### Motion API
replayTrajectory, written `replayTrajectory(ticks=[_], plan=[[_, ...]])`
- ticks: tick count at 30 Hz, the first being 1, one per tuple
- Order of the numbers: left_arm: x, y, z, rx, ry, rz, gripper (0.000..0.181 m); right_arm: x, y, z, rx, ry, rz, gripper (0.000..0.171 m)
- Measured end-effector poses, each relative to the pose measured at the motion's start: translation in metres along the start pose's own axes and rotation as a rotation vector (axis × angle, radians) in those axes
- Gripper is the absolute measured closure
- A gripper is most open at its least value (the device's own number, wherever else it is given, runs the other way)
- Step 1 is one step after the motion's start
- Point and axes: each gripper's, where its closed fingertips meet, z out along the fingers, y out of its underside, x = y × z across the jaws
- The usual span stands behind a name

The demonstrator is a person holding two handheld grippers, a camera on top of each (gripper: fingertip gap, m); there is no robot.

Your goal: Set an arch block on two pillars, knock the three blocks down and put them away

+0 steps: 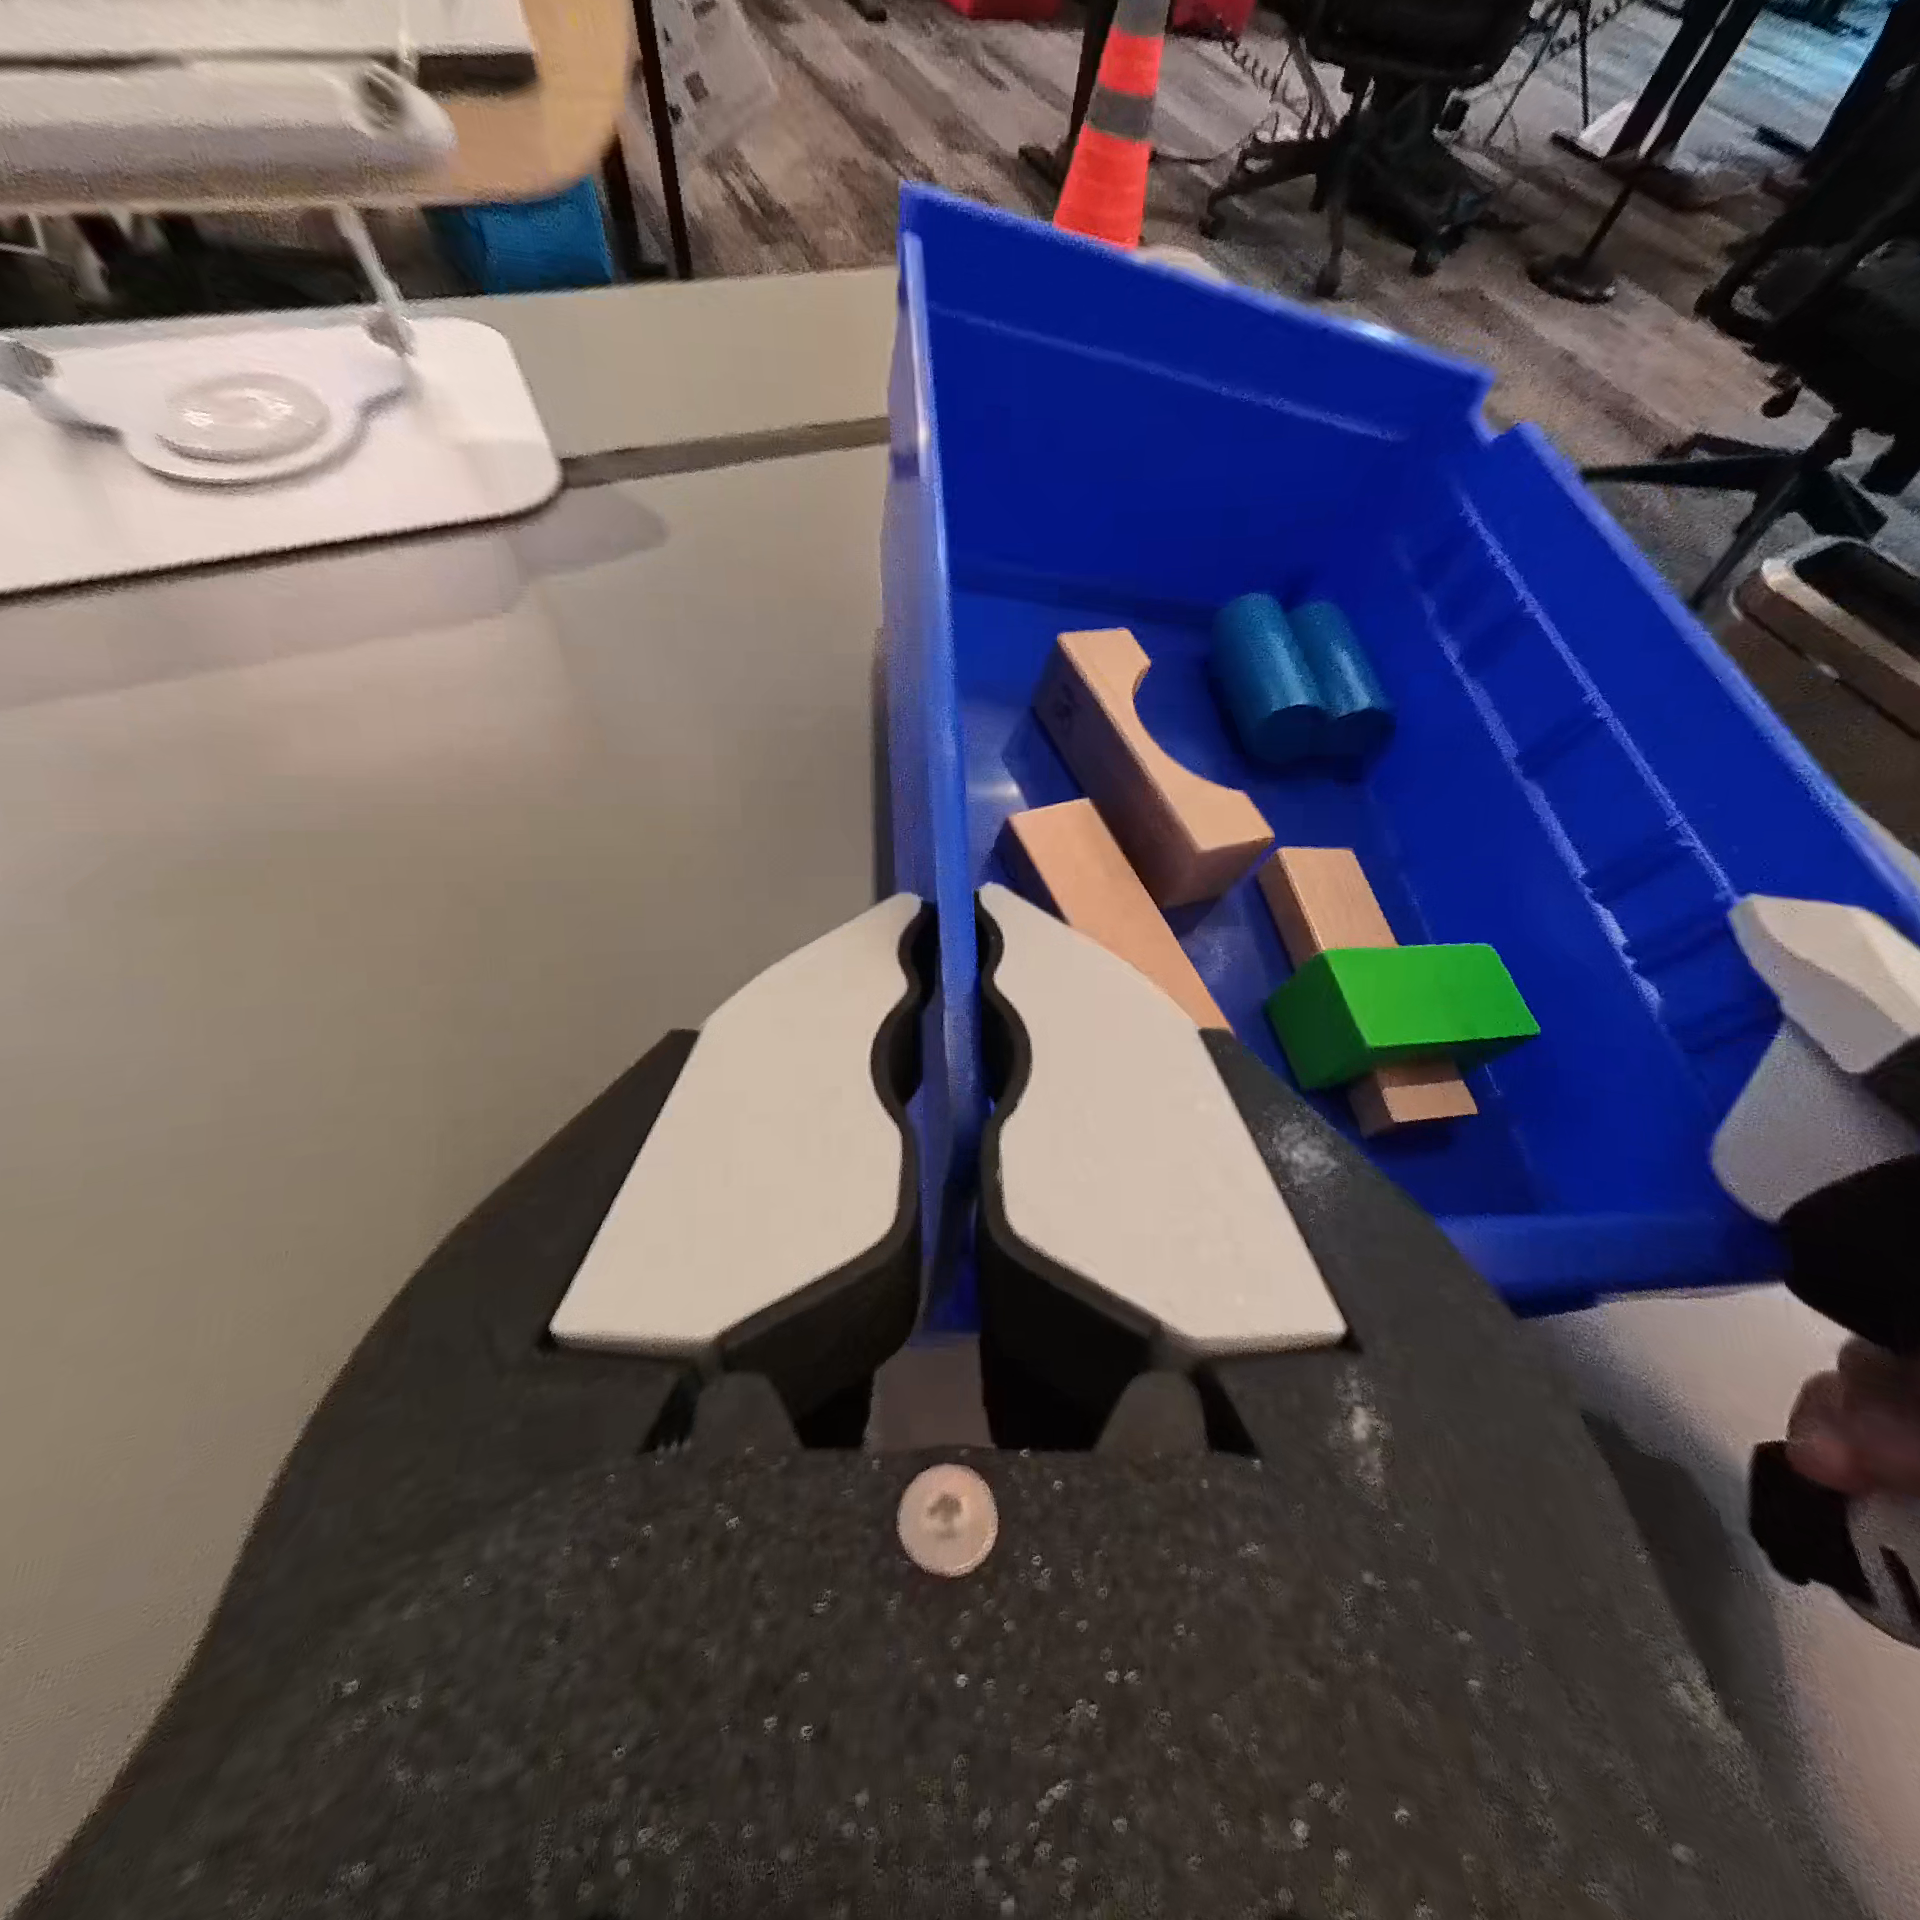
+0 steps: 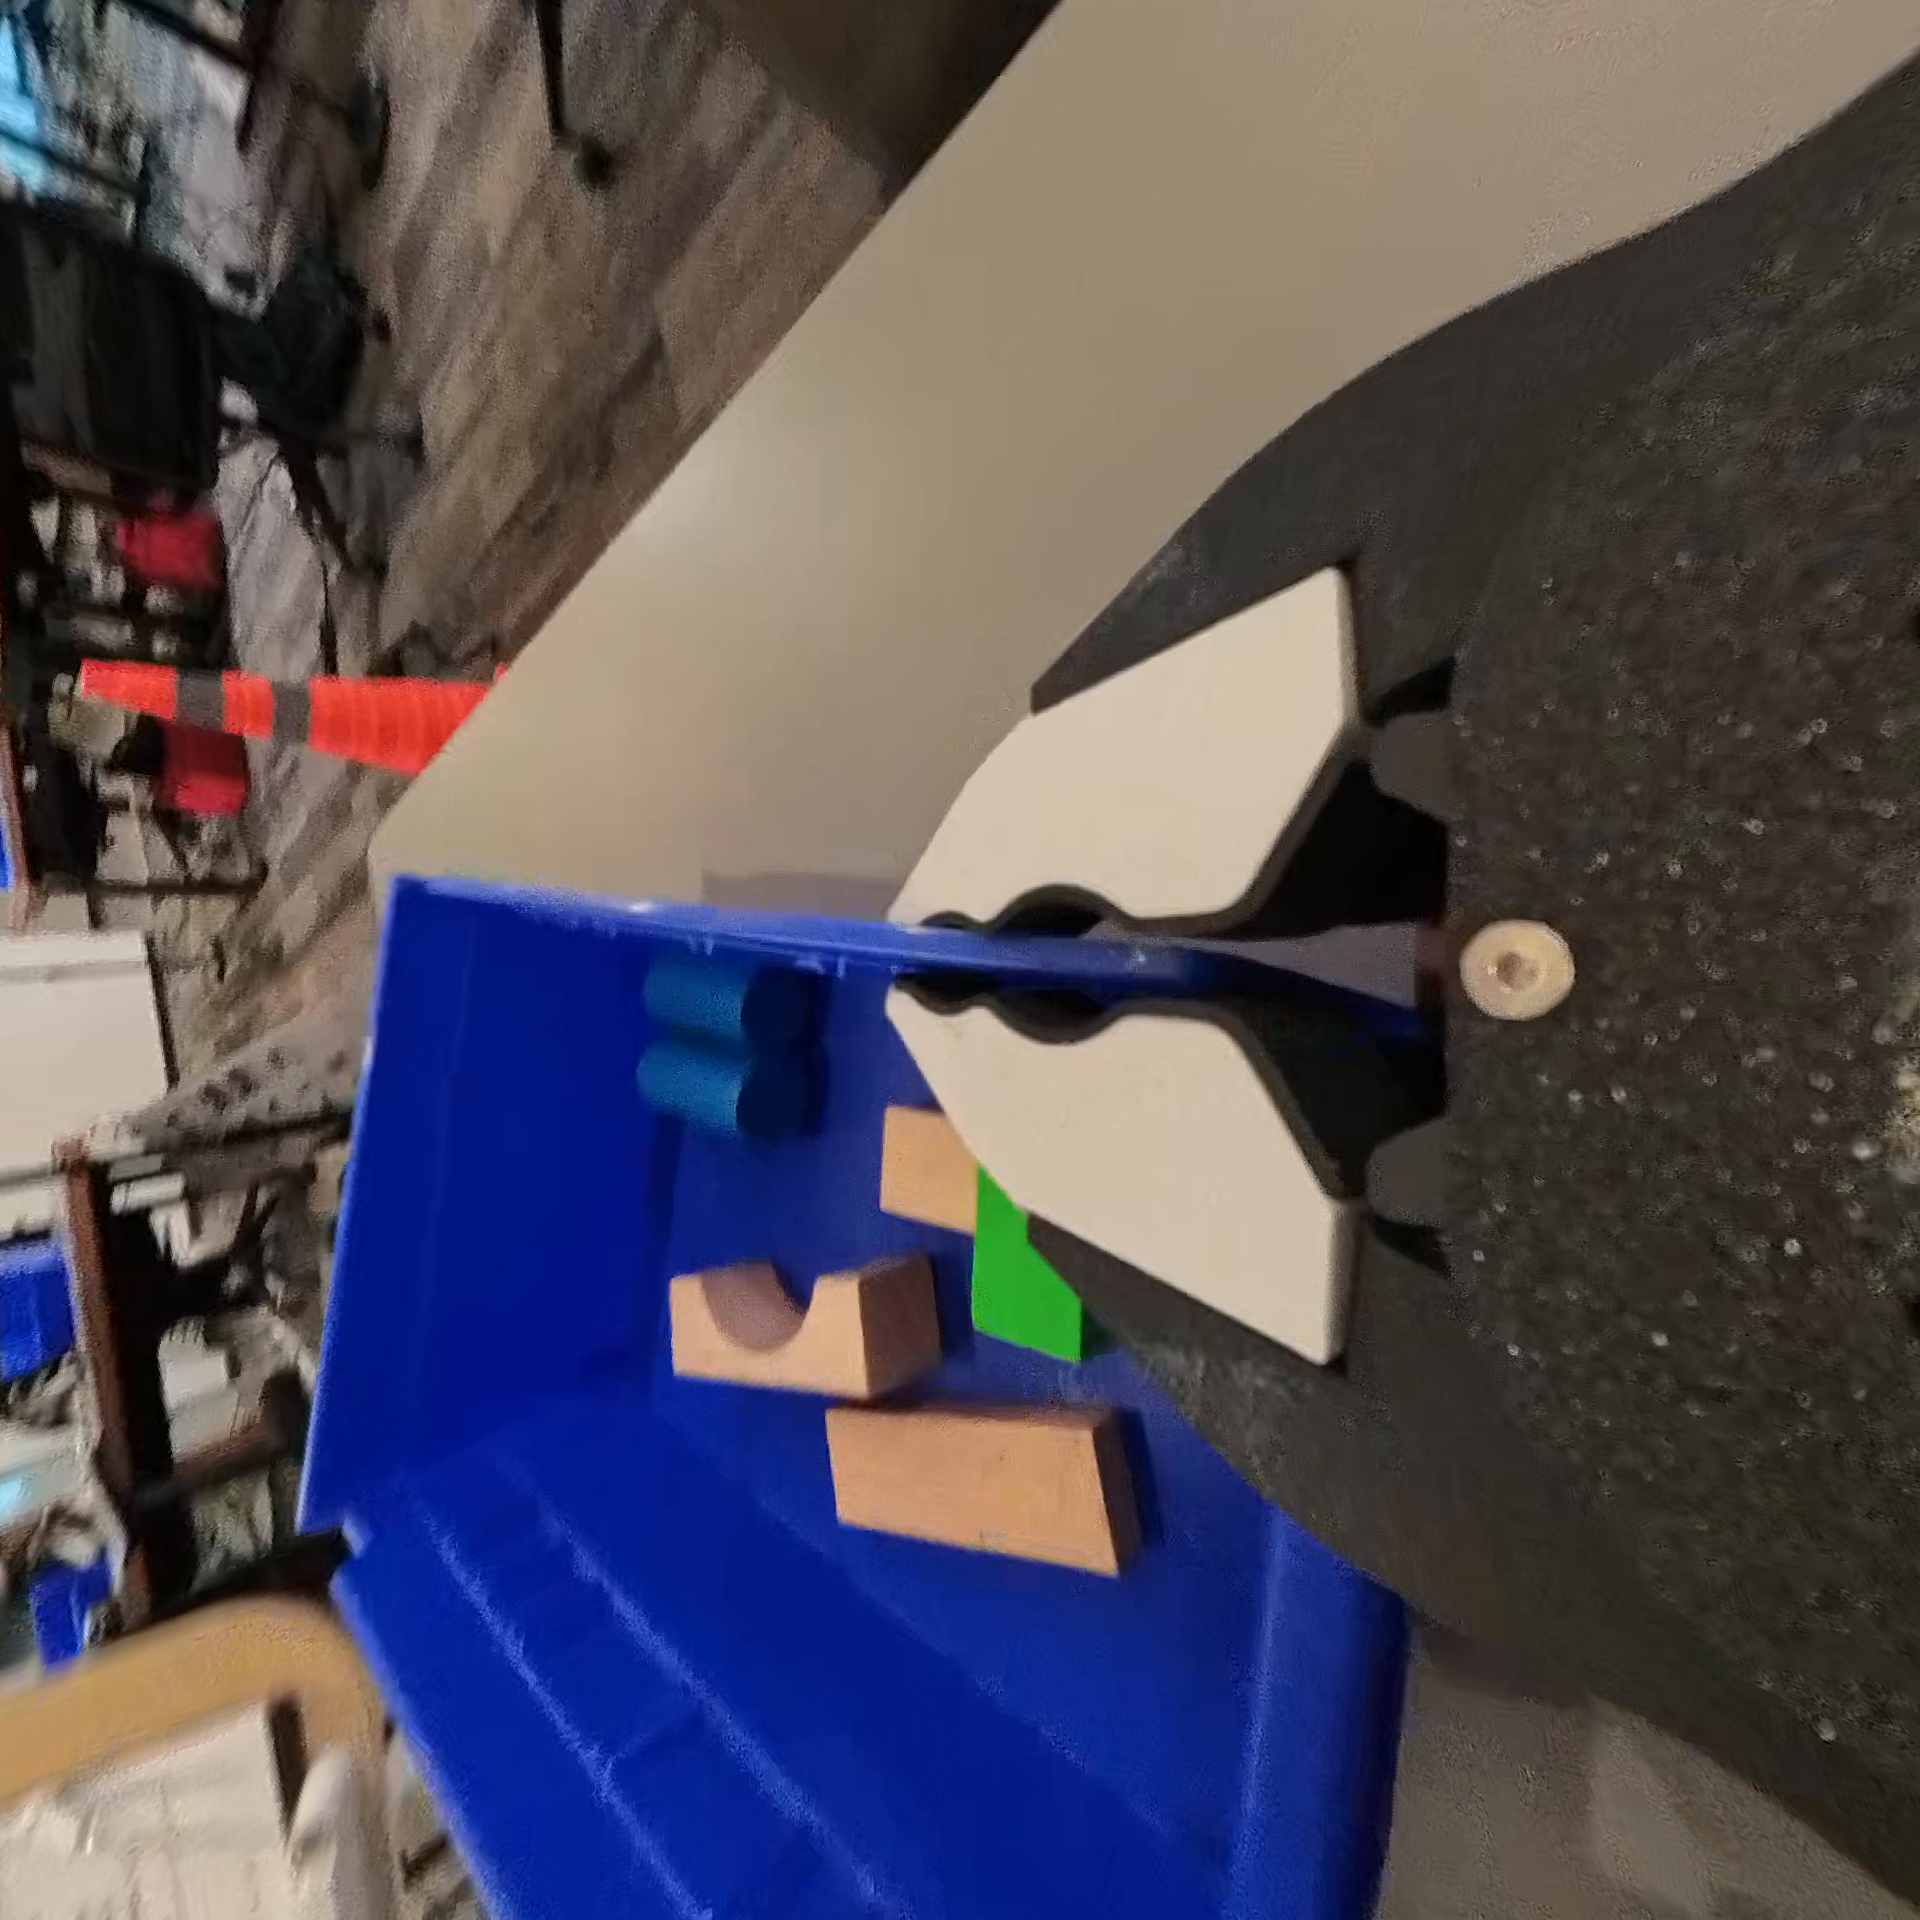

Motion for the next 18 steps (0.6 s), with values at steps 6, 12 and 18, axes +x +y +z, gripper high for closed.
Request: replayTrajectory(ticks=[6,12,18], plan=[[-0.082,-0.007,-0.062,0.077,-0.082,-0.027,0.177,-0.095,-0.016,-0.026,0.060,-0.102,0.003,0.169],[-0.189,0.011,-0.112,0.106,-0.215,-0.090,0.177,-0.214,-0.004,-0.030,0.057,-0.228,-0.019,0.169],[-0.260,0.039,-0.123,0.089,-0.287,-0.131,0.177,-0.289,0.027,-0.020,0.032,-0.301,-0.069,0.168]])
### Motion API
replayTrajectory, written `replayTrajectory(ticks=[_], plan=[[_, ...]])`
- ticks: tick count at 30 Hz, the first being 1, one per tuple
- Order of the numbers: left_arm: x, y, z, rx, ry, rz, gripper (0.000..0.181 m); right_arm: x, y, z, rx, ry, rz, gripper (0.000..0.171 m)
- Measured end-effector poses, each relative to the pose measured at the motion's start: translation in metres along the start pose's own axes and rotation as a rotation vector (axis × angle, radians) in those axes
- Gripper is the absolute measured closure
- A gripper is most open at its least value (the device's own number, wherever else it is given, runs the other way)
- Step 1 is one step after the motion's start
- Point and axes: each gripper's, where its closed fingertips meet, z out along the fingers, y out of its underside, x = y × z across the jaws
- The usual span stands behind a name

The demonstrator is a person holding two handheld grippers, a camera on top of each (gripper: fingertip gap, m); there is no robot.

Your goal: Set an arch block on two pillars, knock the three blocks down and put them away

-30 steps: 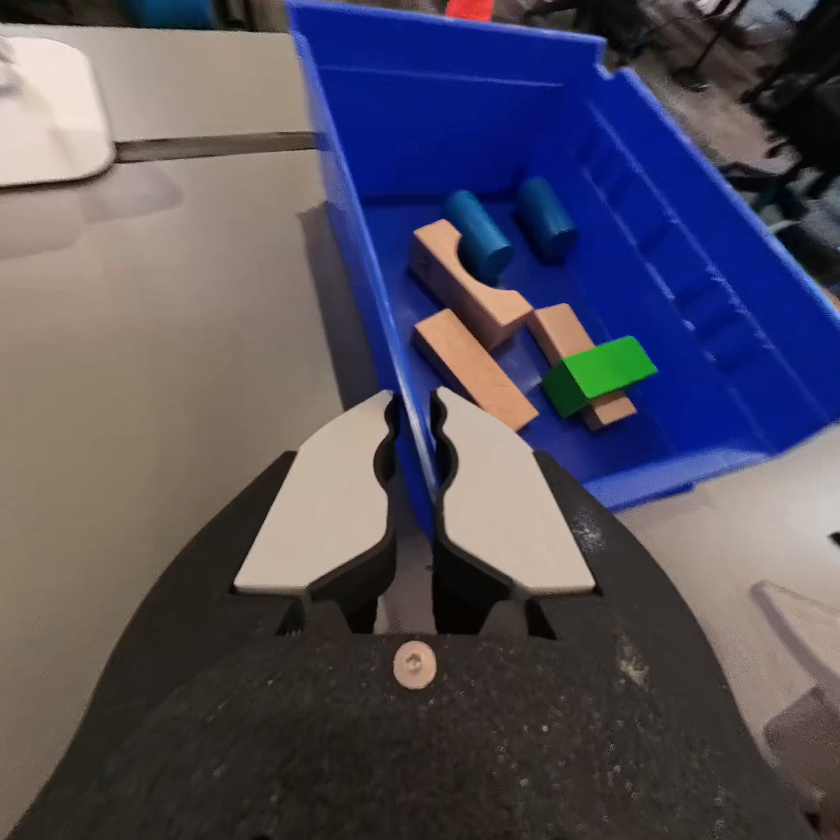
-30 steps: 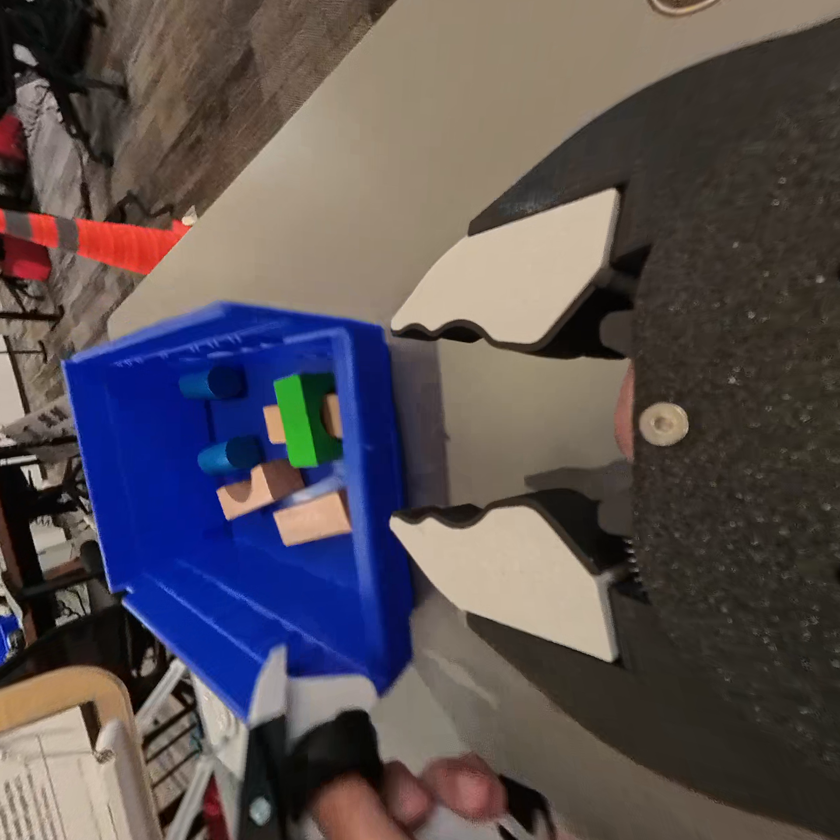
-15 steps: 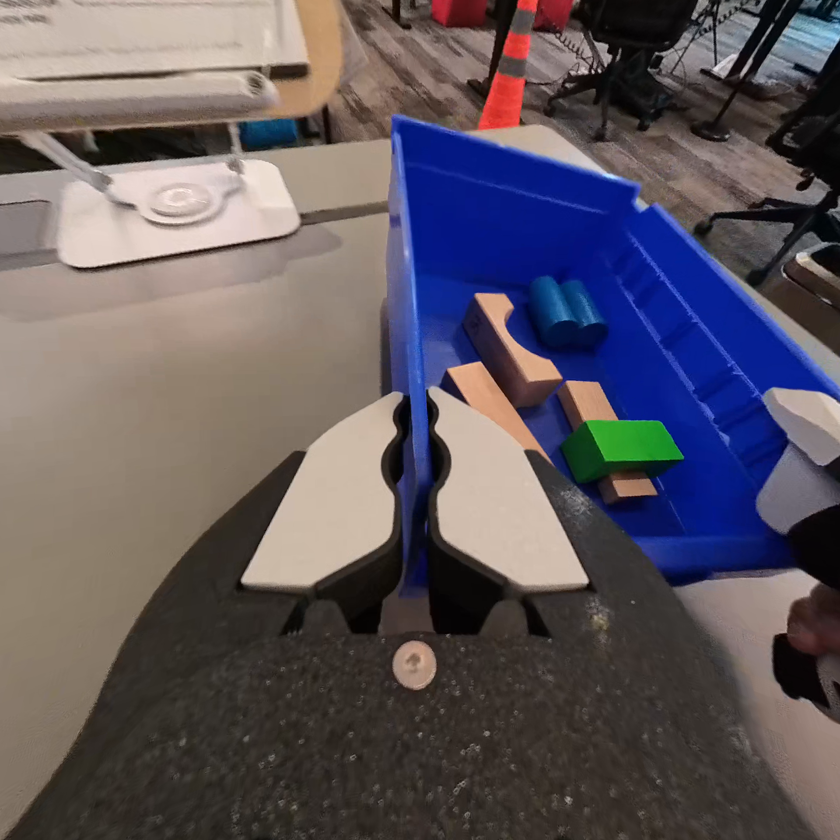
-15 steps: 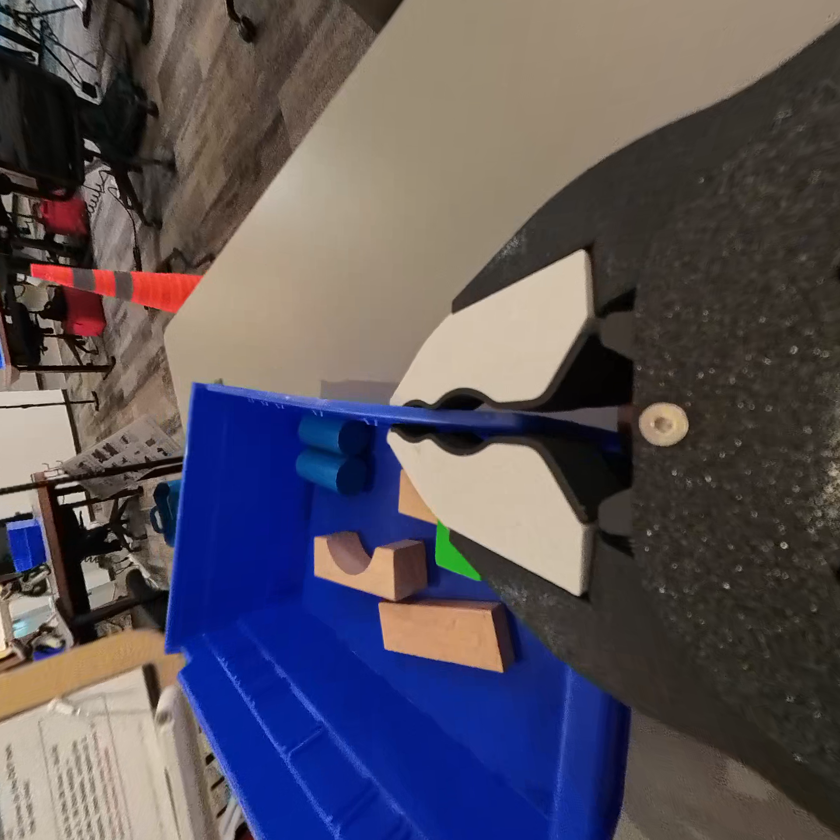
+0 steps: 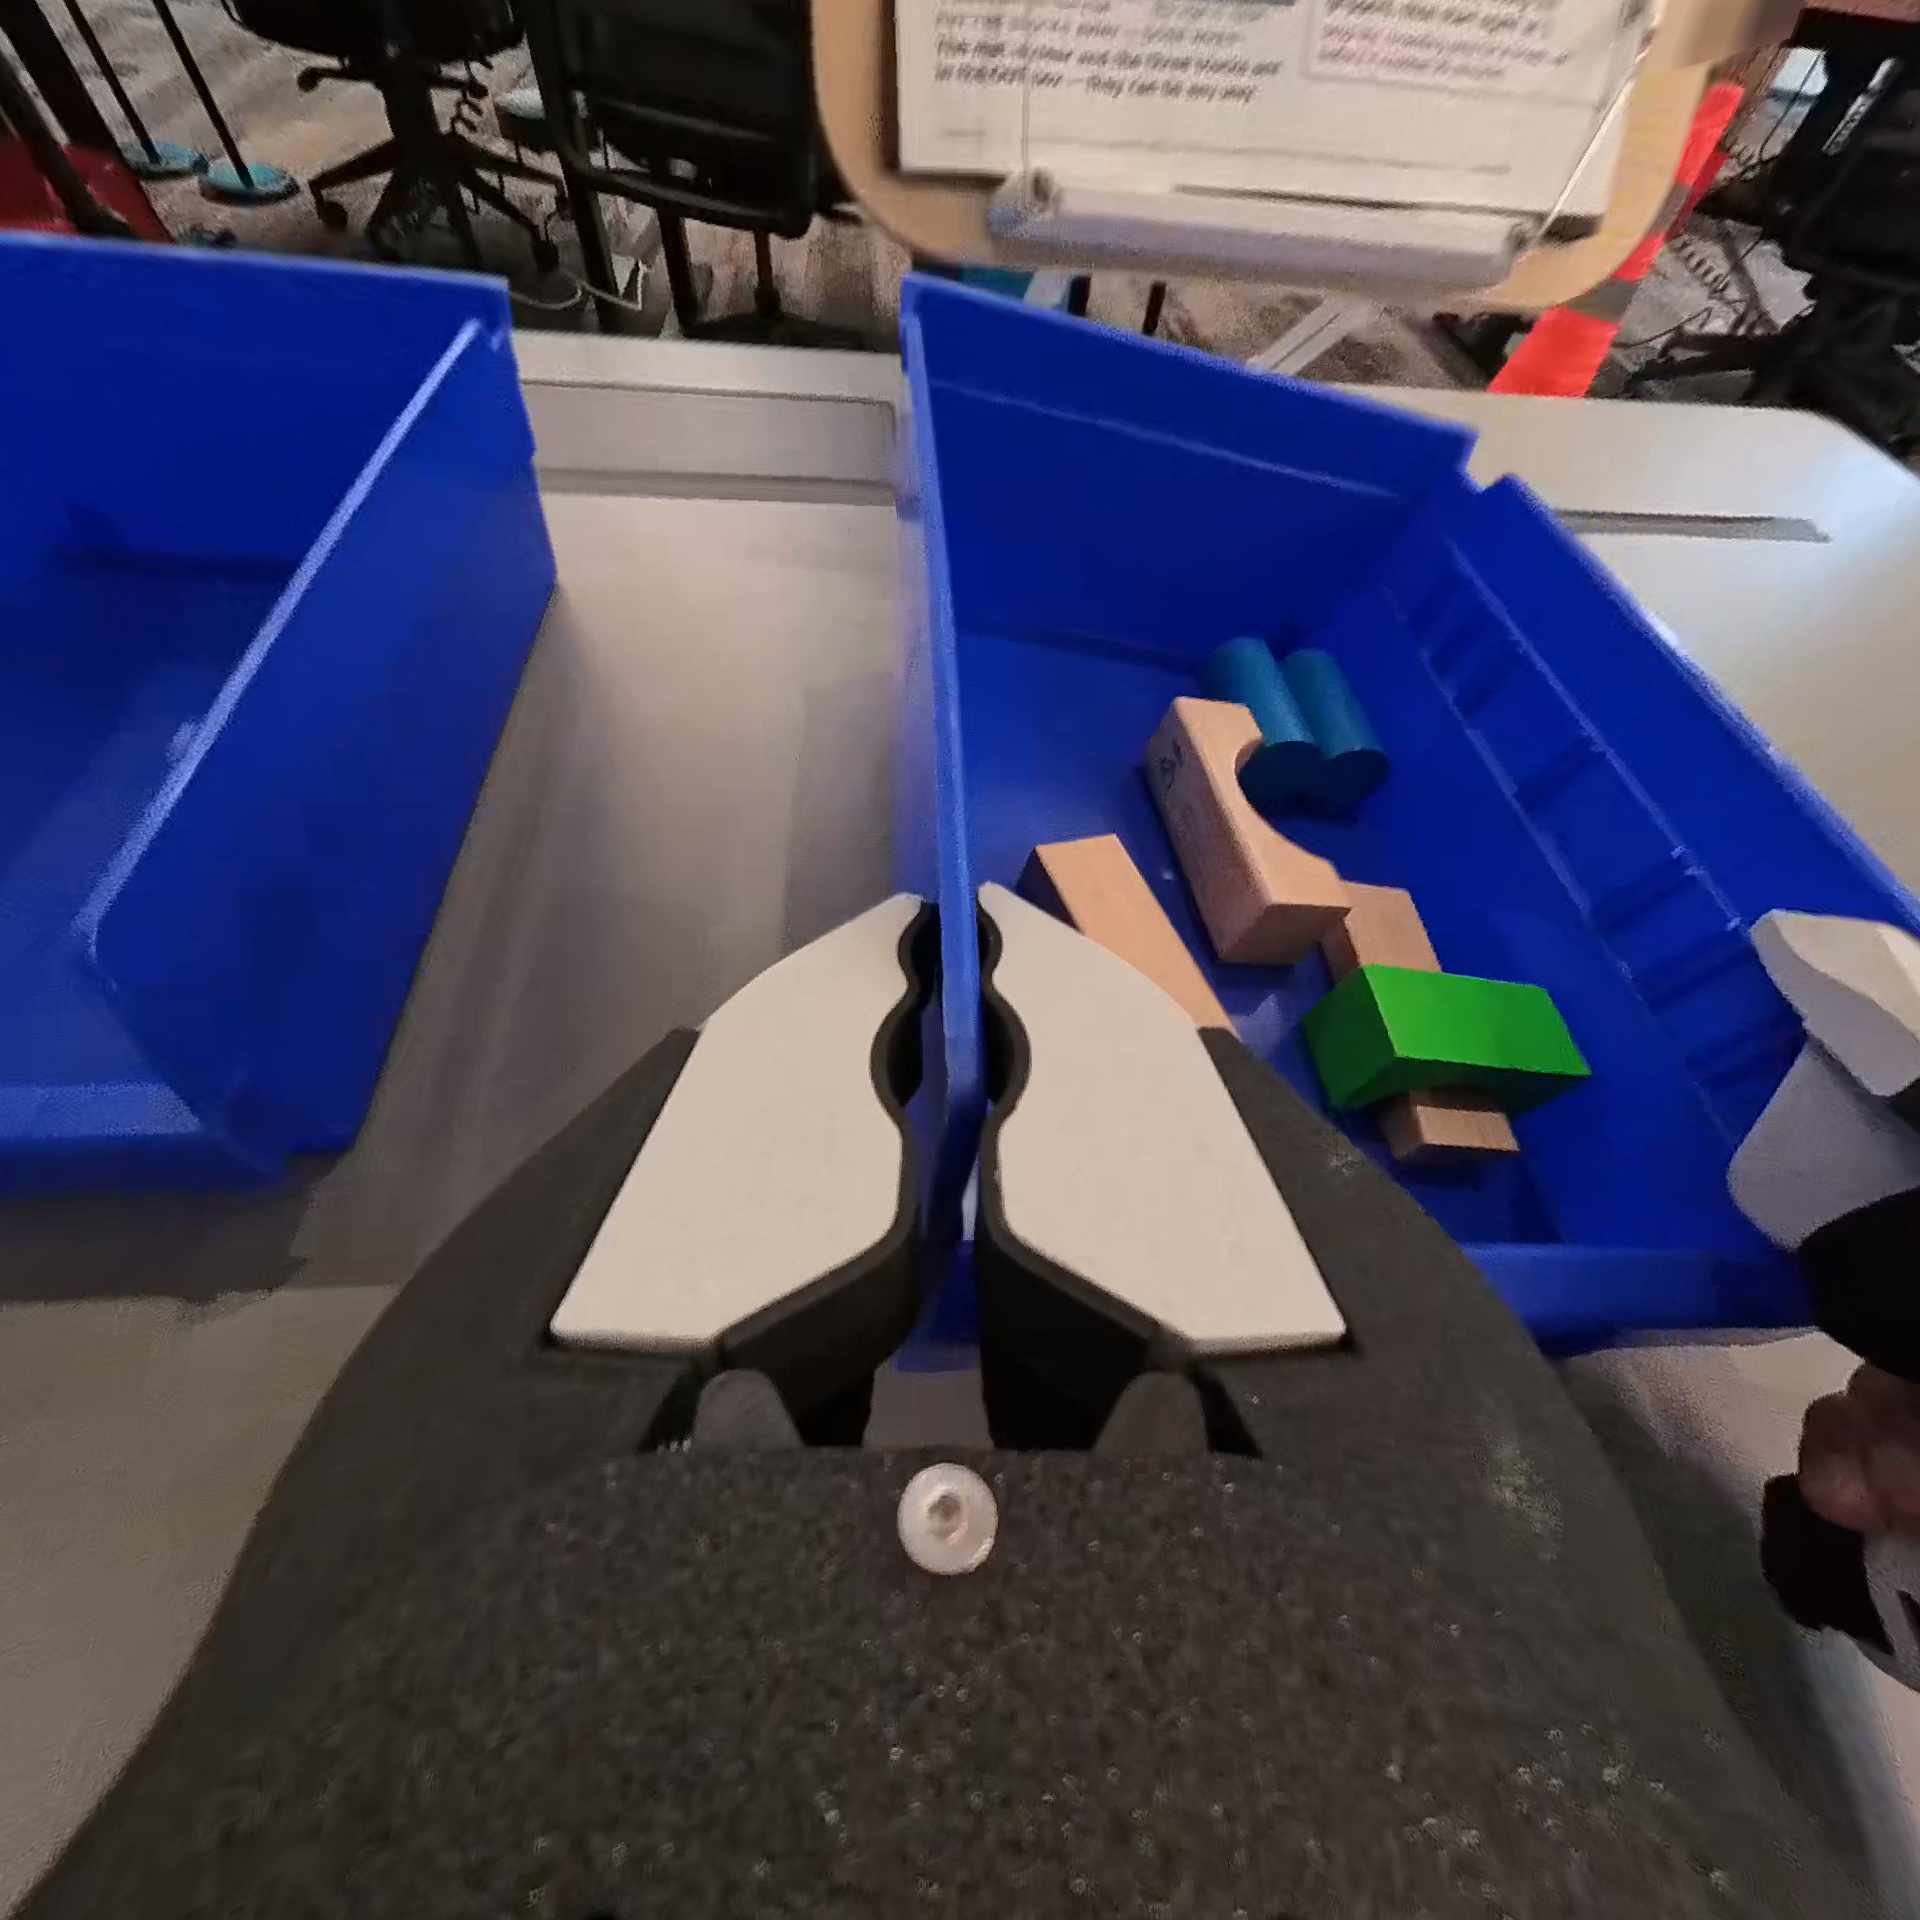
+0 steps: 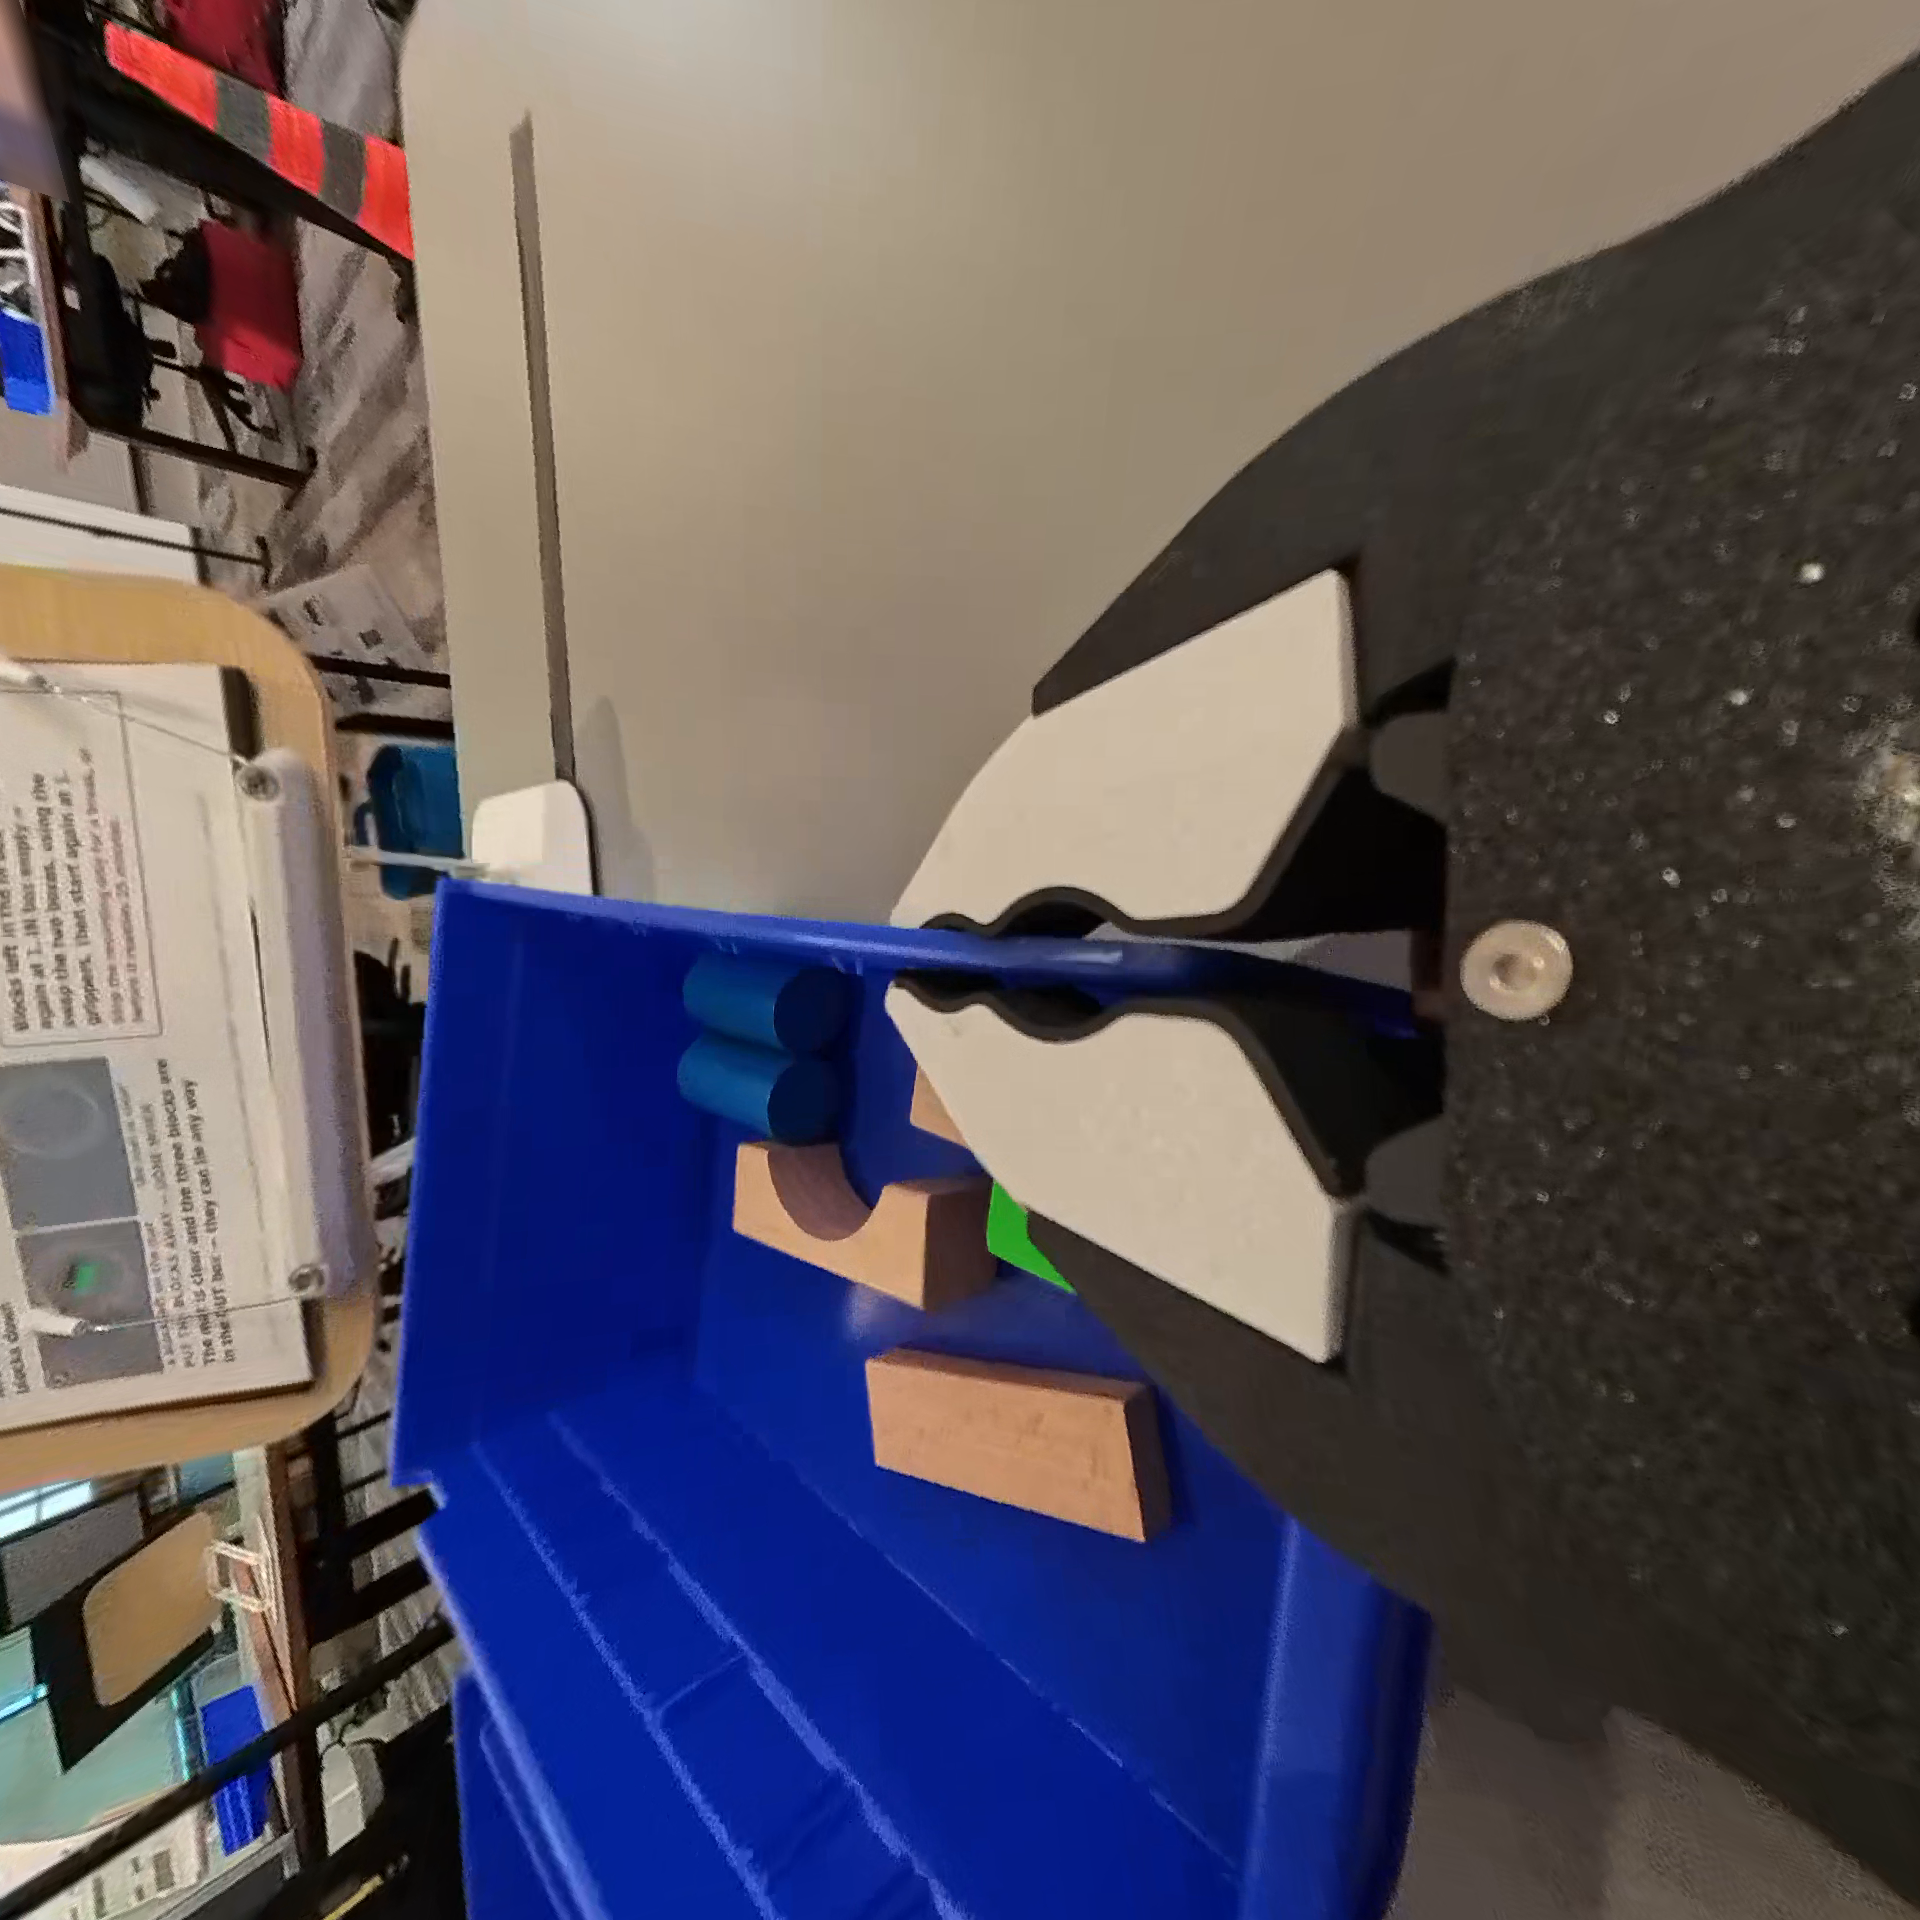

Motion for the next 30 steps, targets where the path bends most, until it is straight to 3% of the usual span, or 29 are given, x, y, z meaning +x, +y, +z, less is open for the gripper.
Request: replayTrajectory(ticks=[6,8,10,14,16,19,22,24,27,30], plan=[[-0.011,0.024,0.011,-0.047,0.121,-0.063,0.171,-0.011,0.000,0.015,0.016,-0.001,-0.051,0.169],[-0.009,0.017,0.004,-0.055,0.184,-0.068,0.151,-0.019,0.000,0.017,-0.012,-0.066,-0.078,0.163],[-0.019,-0.007,-0.018,0.025,0.194,-0.046,0.121,-0.017,-0.001,0.007,-0.060,-0.073,-0.090,0.155],[-0.102,-0.058,-0.073,0.171,0.087,-0.035,0.127,-0.036,-0.034,-0.052,0.143,-0.279,-0.089,0.123],[-0.181,-0.068,-0.079,0.197,-0.024,-0.101,0.123,-0.063,-0.031,-0.074,0.151,-0.407,-0.133,0.127],[-0.299,-0.037,-0.051,0.016,-0.216,-0.148,0.113,-0.129,-0.007,-0.094,0.040,-0.679,-0.176,0.121],[-0.355,-0.015,-0.026,-0.075,-0.262,-0.156,0.107,-0.185,0.027,-0.111,-0.086,-0.867,-0.174,0.115],[-0.373,-0.013,-0.015,-0.081,-0.288,-0.148,0.109,-0.212,0.048,-0.119,-0.125,-0.928,-0.173,0.113],[-0.368,-0.017,0.006,-0.085,-0.203,-0.158,0.106,-0.237,0.074,-0.120,-0.206,-0.923,-0.241,0.109],[-0.352,-0.015,0.022,-0.110,-0.138,-0.131,0.123,-0.248,0.068,-0.109,-0.191,-0.859,-0.239,0.107]])
